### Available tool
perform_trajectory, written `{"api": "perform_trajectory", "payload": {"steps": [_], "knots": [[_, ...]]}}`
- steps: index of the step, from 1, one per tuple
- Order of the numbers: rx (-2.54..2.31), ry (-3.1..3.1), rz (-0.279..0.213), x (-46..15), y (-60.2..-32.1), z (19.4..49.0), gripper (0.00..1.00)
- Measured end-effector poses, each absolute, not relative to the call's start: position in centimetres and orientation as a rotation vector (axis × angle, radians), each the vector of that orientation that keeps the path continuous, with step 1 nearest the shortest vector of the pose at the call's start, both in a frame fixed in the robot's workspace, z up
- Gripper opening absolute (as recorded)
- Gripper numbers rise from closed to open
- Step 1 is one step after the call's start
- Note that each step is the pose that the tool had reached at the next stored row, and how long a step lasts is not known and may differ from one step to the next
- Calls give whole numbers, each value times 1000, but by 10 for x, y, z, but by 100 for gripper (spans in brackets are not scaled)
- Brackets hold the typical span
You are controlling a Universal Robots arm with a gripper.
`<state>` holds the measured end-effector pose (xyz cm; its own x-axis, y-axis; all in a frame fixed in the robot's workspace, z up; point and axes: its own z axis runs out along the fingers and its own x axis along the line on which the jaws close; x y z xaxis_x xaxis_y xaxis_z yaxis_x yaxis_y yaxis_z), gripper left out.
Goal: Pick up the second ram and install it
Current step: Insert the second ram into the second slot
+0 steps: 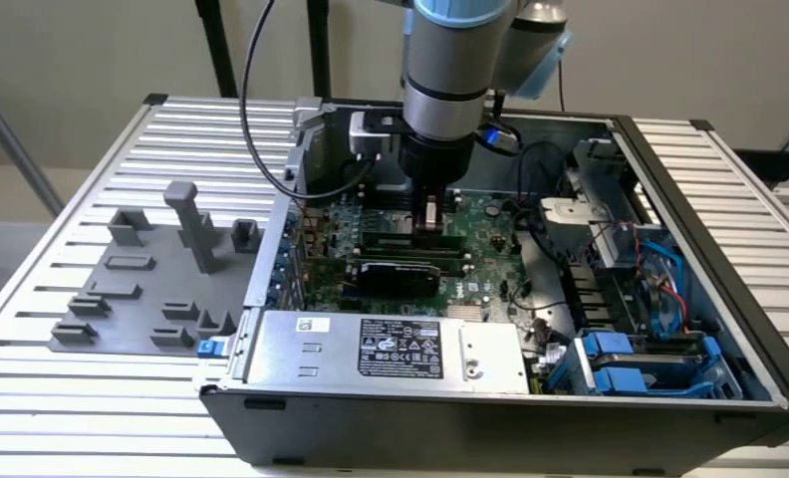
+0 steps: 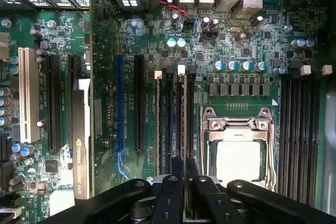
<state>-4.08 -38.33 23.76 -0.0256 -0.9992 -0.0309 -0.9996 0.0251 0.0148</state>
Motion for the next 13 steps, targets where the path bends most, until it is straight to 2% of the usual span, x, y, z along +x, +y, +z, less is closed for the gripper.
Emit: {"api": "perform_trajectory", "payload": {"steps": [13], "knots": [[-2187, 2244, 36, -41, -383, 230, 0]]}}
